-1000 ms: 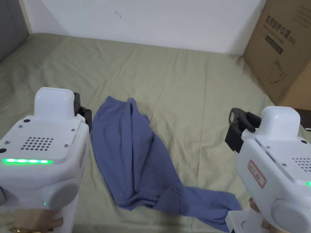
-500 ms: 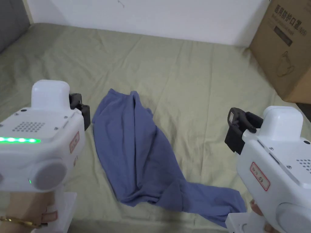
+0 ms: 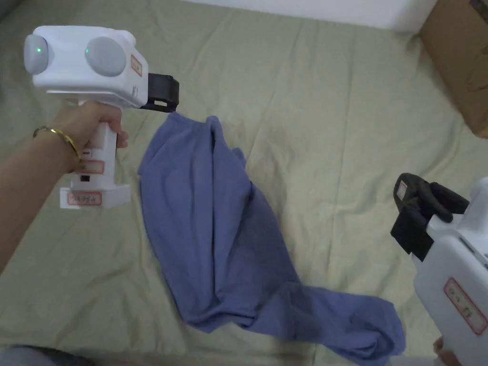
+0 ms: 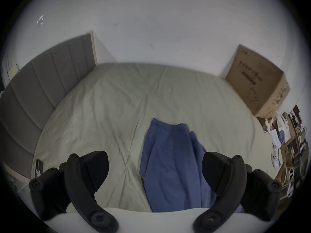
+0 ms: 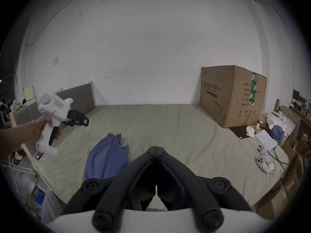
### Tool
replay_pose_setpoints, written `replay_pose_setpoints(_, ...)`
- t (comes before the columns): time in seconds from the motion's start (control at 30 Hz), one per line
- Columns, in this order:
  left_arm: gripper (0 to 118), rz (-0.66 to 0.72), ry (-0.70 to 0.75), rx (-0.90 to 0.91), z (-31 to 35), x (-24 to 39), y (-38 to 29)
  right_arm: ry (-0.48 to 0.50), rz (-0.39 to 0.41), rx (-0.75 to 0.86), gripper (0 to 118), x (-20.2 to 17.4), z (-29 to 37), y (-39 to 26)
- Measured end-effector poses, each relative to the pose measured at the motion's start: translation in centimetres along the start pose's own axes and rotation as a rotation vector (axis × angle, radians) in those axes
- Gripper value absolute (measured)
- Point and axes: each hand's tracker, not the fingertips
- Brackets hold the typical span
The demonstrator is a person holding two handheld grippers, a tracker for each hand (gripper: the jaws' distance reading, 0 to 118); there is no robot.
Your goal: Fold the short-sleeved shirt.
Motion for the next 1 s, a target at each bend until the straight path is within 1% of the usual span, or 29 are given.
replay_pose_setpoints(0.1,112,0.076,-0.02,-0.096,-4.9,-0.4,1.9,-0.013,-0.007,-0.046,0,0.6,-1.4,-0.3)
replay_pose_setpoints(0.13,112,0.083,0.017,-0.108,-6.5,-0.2,2.5,-0.016,-0.006,-0.06,0,0.8,-1.9,-0.5)
replay_pose_setpoints(0.23,112,0.043,0.04,-0.121,-9.1,1.0,2.9,-0.044,0.002,-0.105,0,1.4,-3.4,-0.9)
replay_pose_setpoints(0.3,111,0.016,0.095,-0.142,-11.8,1.2,3.3,-0.056,-0.006,-0.131,0,1.9,-4.4,-1.1)
replay_pose_setpoints(0.4,111,0.053,0.105,-0.178,-15.1,1.1,3.1,-0.072,-0.026,-0.163,0,2.8,-5.9,-1.7)
replay_pose_setpoints(0.47,110,0.076,0.081,-0.192,-17.3,0.7,3.1,-0.083,-0.037,-0.186,0,3.2,-6.9,-2.1)
replay_pose_setpoints(0.5,108,0.08,0.084,-0.194,-18.0,0.7,3.0,-0.088,-0.04,-0.195,0,3.3,-7.4,-2.3)
replay_pose_setpoints(0.53,101,0.093,0.078,-0.208,-18.7,0.9,2.6,-0.093,-0.038,-0.208,0,3.4,-7.9,-2.5)
replay_pose_setpoints(0.6,70,0.08,0.092,-0.216,-19.5,1.2,2.3,-0.097,-0.033,-0.229,0,3.5,-8.8,-2.9)
replay_pose_setpoints(0.63,61,0.052,0.102,-0.228,-19.7,1.6,1.8,-0.098,-0.036,-0.238,0,3.7,-9.2,-3.2)
replay_pose_setpoints(0.67,49,0.002,0.11,-0.175,-19.2,2.0,1.3,-0.095,-0.047,-0.251,0,3.8,-9.6,-3.4)
replay_pose_setpoints(0.7,23,-0.043,0.088,-0.141,-18.6,2.3,1.0,-0.092,-0.068,-0.26,0,3.8,-9.8,-3.5)
replay_pose_setpoints(0.73,0,-0.091,0.114,-0.126,-18.5,2.6,1.0,-0.09,-0.085,-0.257,0,3.8,-9.8,-3.6)
replay_pose_setpoints(0.77,0,-0.133,0.209,-0.132,-18.0,2.8,0.7,-0.091,-0.09,-0.257,0,3.7,-9.8,-3.8)
replay_pose_setpoints(0.8,0,-0.093,0.148,-0.135,-17.4,2.5,0.7,-0.094,-0.092,-0.259,0,3.7,-9.6,-3.8)
replay_pose_setpoints(0.83,0,-0.063,0.12,-0.149,-16.5,2.4,0.8,-0.097,-0.091,-0.257,0,3.6,-9.3,-3.7)
replay_pose_setpoints(0.9,0,-0.001,0.093,-0.087,-14.2,1.7,1.3,-0.107,-0.082,-0.256,0,3.5,-8.4,-3.5)
replay_pose_setpoints(1.0,0,0.029,0.031,-0.018,-9.7,1.0,2.0,-0.122,-0.096,-0.265,0,4.2,-6.7,-2.9)
